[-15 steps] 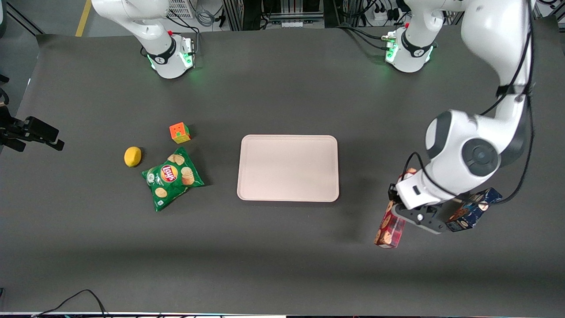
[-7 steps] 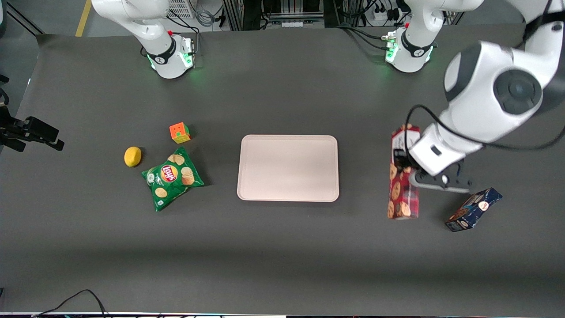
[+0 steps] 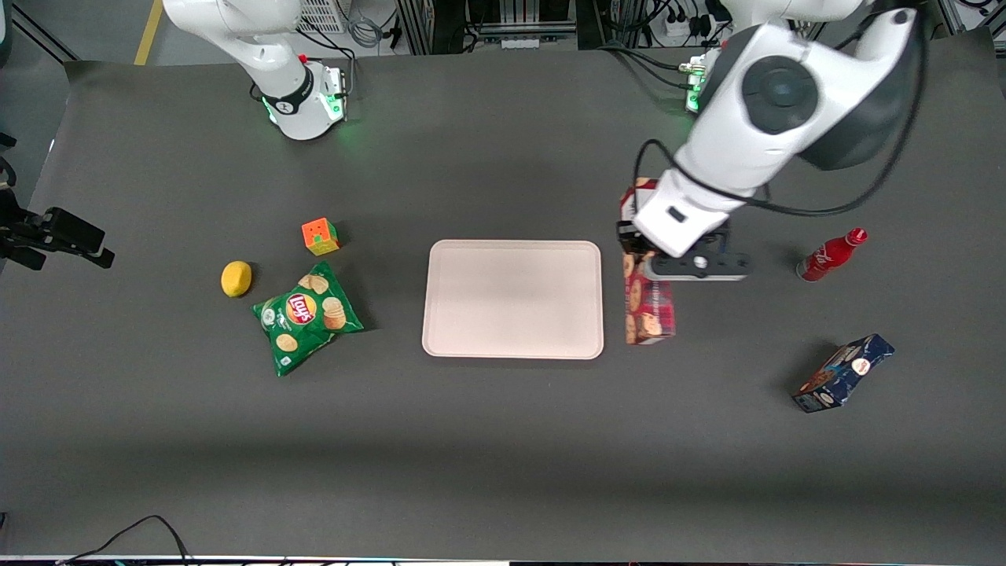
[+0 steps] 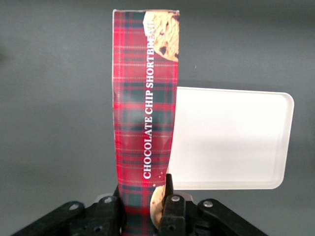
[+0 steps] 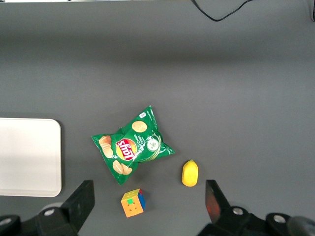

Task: Place red cookie box on tray
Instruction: 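Lift the box upright and carry it toward the pink tray, then lower the held box onto the tray's edge and open the gripper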

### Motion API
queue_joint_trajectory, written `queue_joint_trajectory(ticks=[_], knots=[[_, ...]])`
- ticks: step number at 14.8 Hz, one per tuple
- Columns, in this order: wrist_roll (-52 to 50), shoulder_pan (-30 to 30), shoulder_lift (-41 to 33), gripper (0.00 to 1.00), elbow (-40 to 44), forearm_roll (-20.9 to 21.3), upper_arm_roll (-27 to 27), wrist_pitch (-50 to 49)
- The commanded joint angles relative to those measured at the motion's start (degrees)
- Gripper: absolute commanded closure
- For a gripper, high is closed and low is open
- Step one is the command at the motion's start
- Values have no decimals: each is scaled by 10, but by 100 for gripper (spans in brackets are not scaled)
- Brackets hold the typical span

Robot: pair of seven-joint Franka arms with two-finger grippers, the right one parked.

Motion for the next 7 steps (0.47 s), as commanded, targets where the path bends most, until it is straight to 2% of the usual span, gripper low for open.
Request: queue_joint_trajectory(ticks=[1, 3, 5, 7], knots=[[-83, -6, -13, 100, -107, 52, -37, 123], [-110, -8, -2, 100, -163, 84, -45, 195], [-113, -15, 16, 100, -192, 90, -46, 247], [-127, -25, 45, 100, -195, 92, -45, 257]])
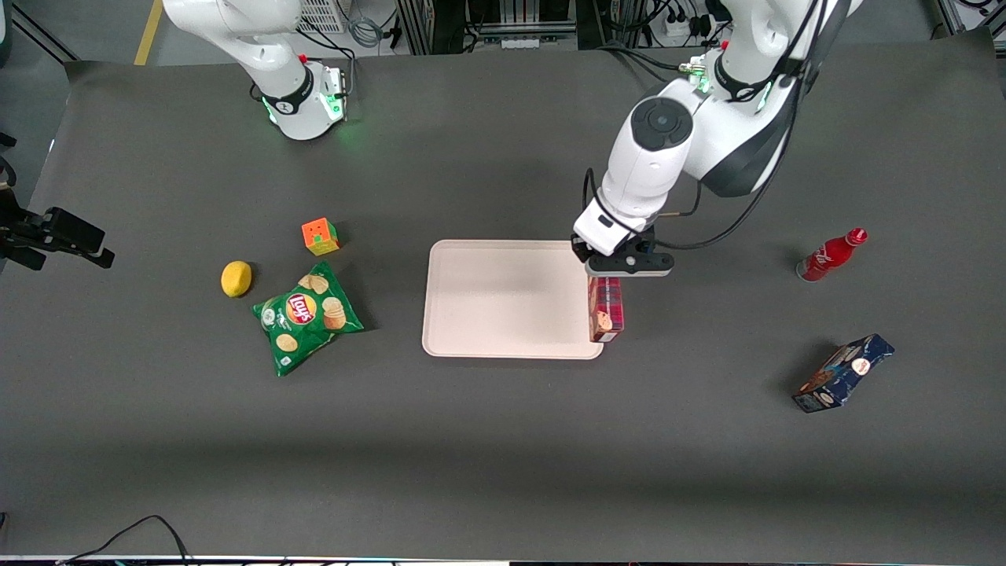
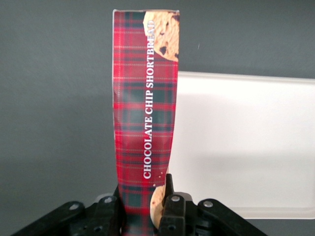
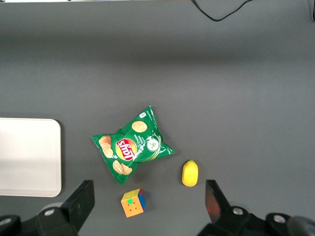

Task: Place red cookie box on tray
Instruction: 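Lower the held box onto the tray's edge and open the gripper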

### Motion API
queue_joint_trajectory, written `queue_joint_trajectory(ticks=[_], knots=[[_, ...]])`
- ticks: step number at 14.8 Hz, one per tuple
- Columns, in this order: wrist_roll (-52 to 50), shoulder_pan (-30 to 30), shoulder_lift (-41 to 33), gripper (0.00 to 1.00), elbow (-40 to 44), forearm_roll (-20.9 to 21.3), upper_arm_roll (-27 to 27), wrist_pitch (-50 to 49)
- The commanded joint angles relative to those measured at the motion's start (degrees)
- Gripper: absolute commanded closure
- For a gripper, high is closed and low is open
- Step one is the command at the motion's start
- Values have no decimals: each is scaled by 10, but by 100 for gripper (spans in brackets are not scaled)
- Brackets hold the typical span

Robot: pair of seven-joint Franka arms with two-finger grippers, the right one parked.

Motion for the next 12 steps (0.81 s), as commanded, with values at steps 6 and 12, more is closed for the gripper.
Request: queue_joint_trajectory(ticks=[6, 12], knots=[[-140, -39, 97, 100, -11, 122, 9, 86], [-142, -52, 132, 100, -8, 153, 31, 116]])
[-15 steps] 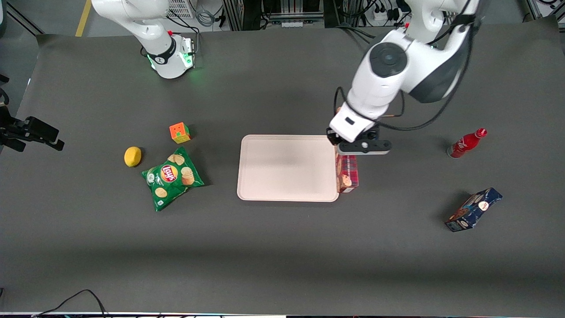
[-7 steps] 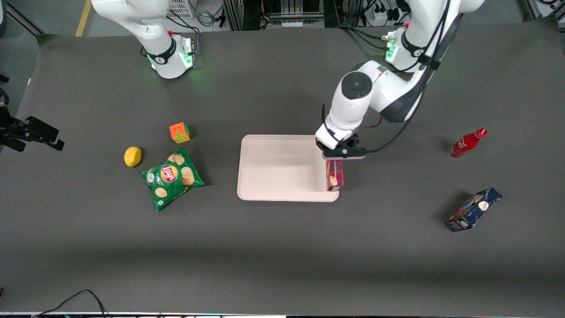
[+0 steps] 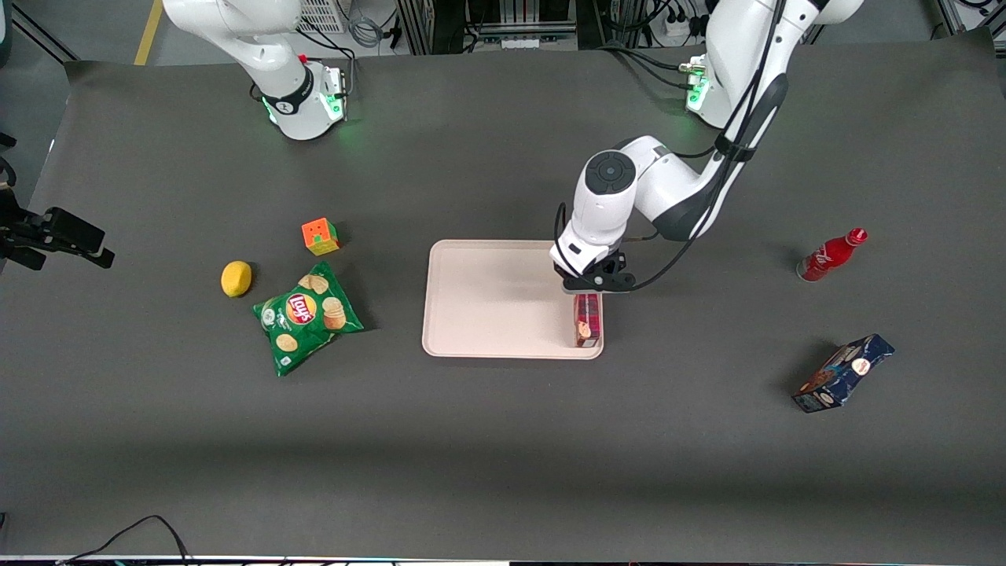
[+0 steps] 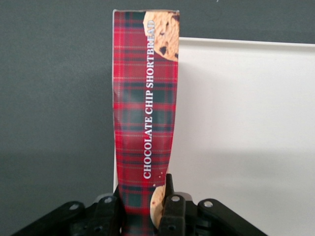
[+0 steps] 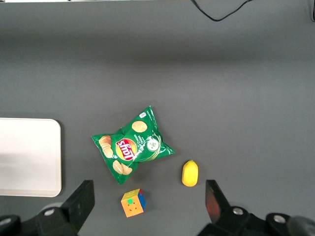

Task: Place red cookie box on tray
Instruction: 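Lower the held box onto the tray's edge and open the gripper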

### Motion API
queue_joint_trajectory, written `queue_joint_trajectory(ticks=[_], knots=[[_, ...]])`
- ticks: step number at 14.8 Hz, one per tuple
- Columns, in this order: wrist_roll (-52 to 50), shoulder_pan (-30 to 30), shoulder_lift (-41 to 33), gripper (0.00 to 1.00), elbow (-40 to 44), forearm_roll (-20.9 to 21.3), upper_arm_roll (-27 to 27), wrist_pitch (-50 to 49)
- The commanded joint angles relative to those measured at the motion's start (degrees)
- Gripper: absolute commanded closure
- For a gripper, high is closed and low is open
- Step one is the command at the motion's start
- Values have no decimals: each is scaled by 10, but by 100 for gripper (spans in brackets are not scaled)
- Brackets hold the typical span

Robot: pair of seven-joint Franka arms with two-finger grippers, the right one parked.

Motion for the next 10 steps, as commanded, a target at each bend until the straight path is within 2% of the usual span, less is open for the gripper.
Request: queue_joint_trajectory(ticks=[1, 5, 7, 8, 9, 10], knots=[[-18, -15, 8, 100, 10, 20, 17, 11], [-18, -24, 20, 100, 16, 21, 30, 14], [-18, -27, 25, 96, 24, 21, 38, 14], [-18, -29, 26, 92, 25, 21, 39, 14], [-18, -30, 28, 84, 27, 21, 43, 14], [-18, -30, 29, 72, 29, 21, 43, 14]])
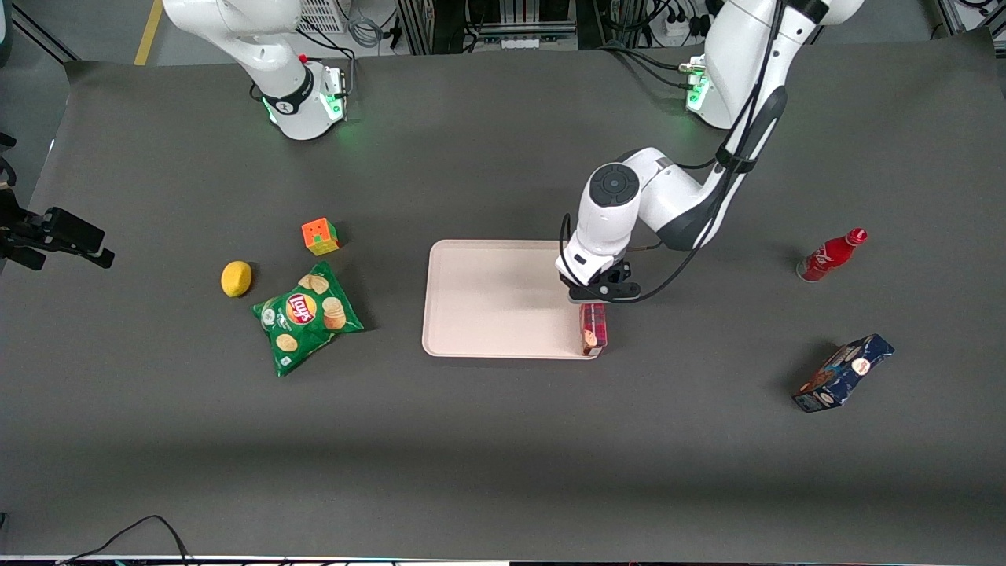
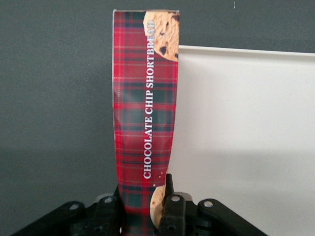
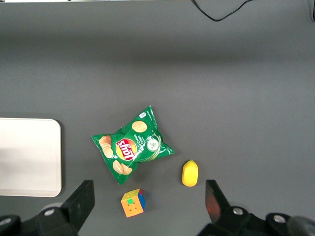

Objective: Place red cookie box on tray

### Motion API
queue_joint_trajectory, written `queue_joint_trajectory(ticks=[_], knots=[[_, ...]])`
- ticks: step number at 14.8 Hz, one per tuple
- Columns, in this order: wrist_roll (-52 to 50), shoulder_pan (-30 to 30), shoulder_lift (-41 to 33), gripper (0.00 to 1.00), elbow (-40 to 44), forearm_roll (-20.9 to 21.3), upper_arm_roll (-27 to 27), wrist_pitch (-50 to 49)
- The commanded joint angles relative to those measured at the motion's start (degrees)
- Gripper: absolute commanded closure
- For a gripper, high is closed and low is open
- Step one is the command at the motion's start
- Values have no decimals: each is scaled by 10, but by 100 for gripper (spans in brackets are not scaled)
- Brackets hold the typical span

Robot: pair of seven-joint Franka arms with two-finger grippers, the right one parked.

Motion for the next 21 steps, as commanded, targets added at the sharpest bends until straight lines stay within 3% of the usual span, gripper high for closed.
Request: queue_joint_trajectory(ticks=[1, 3, 5, 10, 13, 14, 17, 21], knots=[[-18, -16, 10, 61, 19, 15, 14, 3], [-18, -16, 10, 39, 20, 21, 16, 4], [-17, -16, 10, 1, 22, 27, 18, 2], [-13, -13, -6, 0, 43, 17, 22, -21], [-4, 3, -54, 0, 69, -6, 20, -97], [23, 11, -70, 0, 77, -35, 20, -114], [205, 51, -131, 0, 101, -187, 37, -195], [310, 108, -203, 0, 177, -267, 83, -385]])
